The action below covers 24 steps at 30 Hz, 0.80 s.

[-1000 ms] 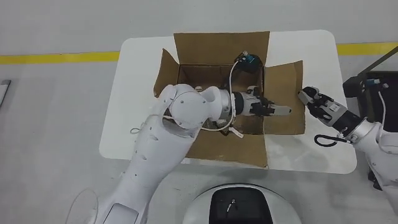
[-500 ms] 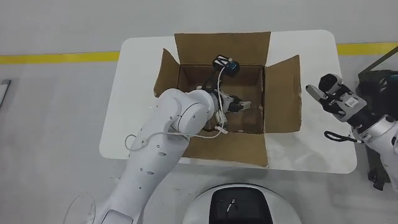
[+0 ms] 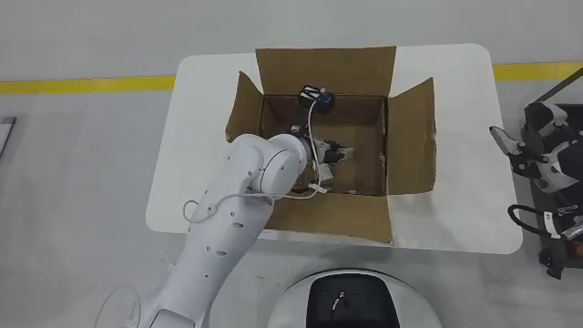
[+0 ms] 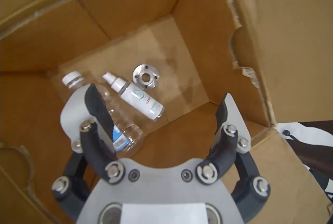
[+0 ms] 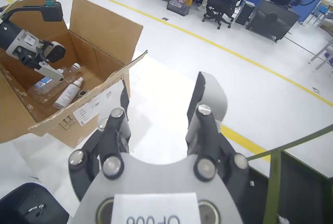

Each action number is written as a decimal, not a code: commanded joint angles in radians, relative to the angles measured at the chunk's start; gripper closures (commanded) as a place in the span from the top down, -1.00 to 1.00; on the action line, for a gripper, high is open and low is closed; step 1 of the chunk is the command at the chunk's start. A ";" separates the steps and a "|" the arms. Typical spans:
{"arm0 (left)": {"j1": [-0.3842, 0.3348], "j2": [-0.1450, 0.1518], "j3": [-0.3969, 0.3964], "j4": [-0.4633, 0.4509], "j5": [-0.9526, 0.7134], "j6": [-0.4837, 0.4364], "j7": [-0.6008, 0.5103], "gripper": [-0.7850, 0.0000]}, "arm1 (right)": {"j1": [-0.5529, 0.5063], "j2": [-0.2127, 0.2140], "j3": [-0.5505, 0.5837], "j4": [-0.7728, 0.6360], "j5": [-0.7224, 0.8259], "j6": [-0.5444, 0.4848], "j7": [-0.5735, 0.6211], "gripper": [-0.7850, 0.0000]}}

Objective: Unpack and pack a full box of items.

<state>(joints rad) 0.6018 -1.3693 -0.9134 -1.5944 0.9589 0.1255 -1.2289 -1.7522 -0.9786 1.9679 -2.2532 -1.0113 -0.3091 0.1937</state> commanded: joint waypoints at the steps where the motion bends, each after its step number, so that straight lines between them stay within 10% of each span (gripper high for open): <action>1: -0.006 -0.001 -0.002 0.014 0.016 0.039 -0.031 1.00 | -0.004 -0.001 -0.005 -0.003 0.003 -0.002 0.009 -1.00; 24: -0.010 -0.009 0.014 0.111 0.086 0.141 -0.086 1.00 | -0.002 -0.006 -0.040 0.003 -0.008 -0.005 0.033 -1.00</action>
<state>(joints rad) 0.5961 -1.3769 -0.9038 -1.4926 1.0354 0.2565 -1.3057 -1.7549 -0.9840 1.9315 -2.2525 -1.0192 -0.3163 0.2265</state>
